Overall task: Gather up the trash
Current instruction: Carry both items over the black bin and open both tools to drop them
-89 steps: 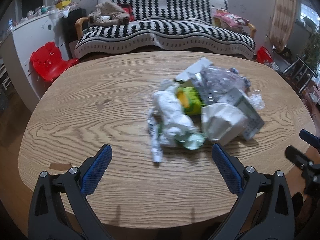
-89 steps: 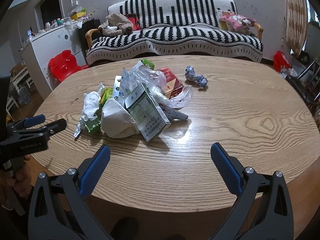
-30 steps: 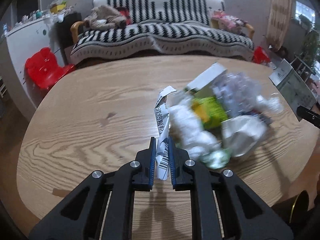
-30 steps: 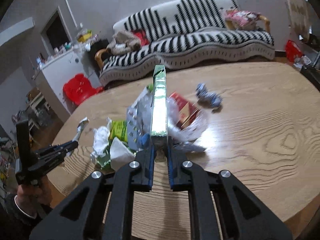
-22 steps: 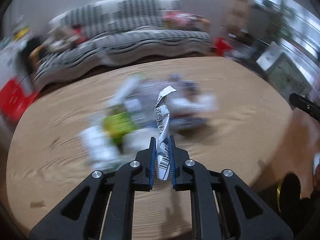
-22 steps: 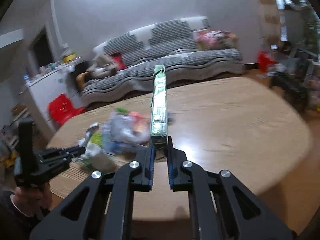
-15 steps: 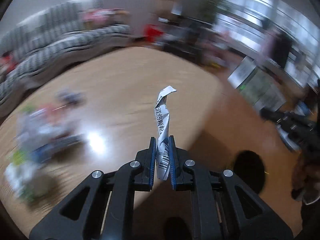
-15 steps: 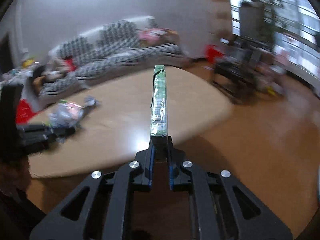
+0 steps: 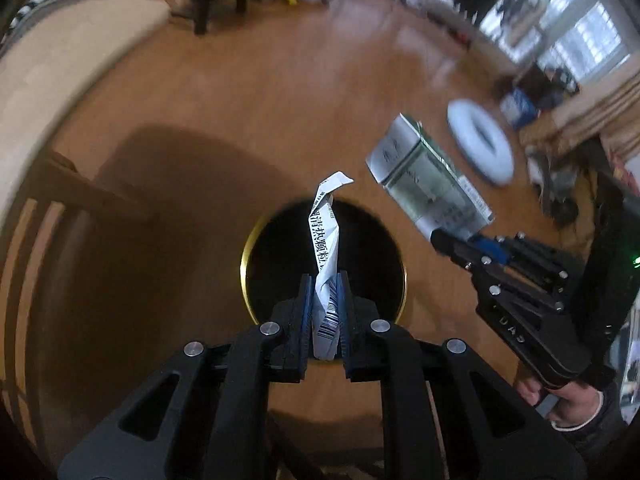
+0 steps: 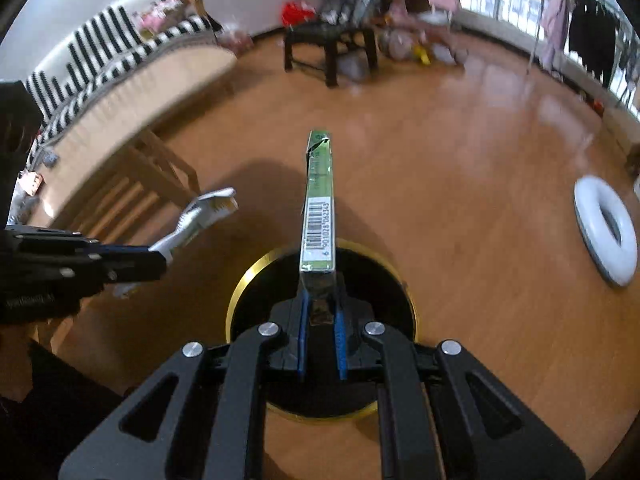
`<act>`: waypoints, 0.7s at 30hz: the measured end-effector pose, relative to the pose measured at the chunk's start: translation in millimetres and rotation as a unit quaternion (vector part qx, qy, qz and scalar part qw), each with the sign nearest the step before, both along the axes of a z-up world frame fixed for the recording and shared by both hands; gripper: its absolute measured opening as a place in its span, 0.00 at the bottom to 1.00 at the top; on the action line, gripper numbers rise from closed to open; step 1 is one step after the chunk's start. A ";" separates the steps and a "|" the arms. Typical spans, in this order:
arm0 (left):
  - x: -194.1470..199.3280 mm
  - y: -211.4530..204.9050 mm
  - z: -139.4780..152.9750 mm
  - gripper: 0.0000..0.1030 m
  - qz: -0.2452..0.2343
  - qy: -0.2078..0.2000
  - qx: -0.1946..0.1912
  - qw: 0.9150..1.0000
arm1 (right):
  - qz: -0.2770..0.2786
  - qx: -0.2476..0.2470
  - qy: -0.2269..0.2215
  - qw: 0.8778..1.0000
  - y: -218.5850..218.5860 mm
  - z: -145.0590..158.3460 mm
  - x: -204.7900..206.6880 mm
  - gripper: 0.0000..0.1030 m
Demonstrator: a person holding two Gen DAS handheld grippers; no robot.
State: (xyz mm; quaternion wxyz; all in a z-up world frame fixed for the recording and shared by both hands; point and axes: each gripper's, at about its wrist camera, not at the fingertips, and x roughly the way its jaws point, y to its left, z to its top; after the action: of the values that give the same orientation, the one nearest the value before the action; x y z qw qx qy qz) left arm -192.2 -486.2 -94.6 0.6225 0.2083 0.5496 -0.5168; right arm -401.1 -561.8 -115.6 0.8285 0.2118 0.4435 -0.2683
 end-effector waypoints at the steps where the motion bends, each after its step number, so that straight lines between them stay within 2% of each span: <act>1: -5.3 -0.9 -8.0 0.11 -0.007 -0.001 0.007 1.000 | -0.003 0.013 0.008 1.000 0.6 -10.0 -7.7 0.12; 4: -21.3 -2.6 -37.6 0.11 -0.023 0.003 0.042 0.999 | -0.014 0.042 0.019 0.999 -8.4 -28.0 -15.0 0.12; 7: -21.1 -4.1 -63.4 0.11 -0.032 0.012 0.073 0.997 | -0.022 0.071 0.022 0.997 -6.5 -42.9 -17.5 0.12; 11: -12.1 -3.1 -62.1 0.11 -0.030 0.004 0.063 0.998 | -0.024 0.086 0.023 0.996 -6.1 -49.3 -16.6 0.12; 18: -26.5 -29.1 -56.5 0.12 -0.032 0.011 0.057 0.998 | -0.033 0.088 0.015 0.995 -20.5 -44.2 -8.2 0.12; 19: -26.1 -31.1 -55.5 0.13 -0.034 0.012 0.056 0.998 | -0.038 0.086 0.016 0.995 -22.6 -43.1 -10.0 0.16; 20: -25.5 -31.8 -54.4 0.21 -0.034 0.011 0.057 0.998 | -0.041 0.085 0.016 0.995 -25.0 -43.0 -8.7 0.21; 21: -23.7 -31.1 -52.3 0.41 -0.032 0.010 0.056 0.998 | -0.044 0.084 0.014 0.995 -26.1 -41.3 -9.0 0.38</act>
State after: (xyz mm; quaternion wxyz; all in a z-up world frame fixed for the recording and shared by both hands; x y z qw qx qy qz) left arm -216.0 -517.3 -146.9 0.5875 0.2551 0.5770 -0.5068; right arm -410.0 -587.9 -156.9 0.7891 0.2962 0.4660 -0.2690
